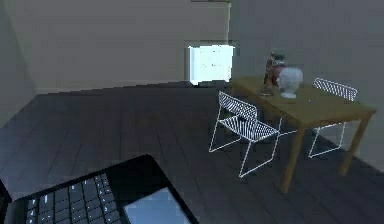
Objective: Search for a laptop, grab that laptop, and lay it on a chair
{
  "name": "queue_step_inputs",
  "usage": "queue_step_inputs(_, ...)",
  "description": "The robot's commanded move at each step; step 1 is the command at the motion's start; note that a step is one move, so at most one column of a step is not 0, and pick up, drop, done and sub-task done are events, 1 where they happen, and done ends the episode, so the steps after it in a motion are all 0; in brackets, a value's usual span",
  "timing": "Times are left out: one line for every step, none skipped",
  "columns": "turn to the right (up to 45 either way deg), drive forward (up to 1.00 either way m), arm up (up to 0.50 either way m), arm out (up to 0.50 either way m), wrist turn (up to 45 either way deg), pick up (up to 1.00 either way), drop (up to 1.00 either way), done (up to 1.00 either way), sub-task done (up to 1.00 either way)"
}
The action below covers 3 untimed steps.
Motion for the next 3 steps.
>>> queue_step_inputs(0.0,1.0,0.0,0.0,0.0,0.0,0.0,0.0,0.0)
queue_step_inputs(0.0,0.3,0.0,0.0,0.0,0.0,0.0,0.0,0.0)
queue_step_inputs(-45.0,0.0,0.0,0.0,0.0,0.0,0.0,0.0,0.0)
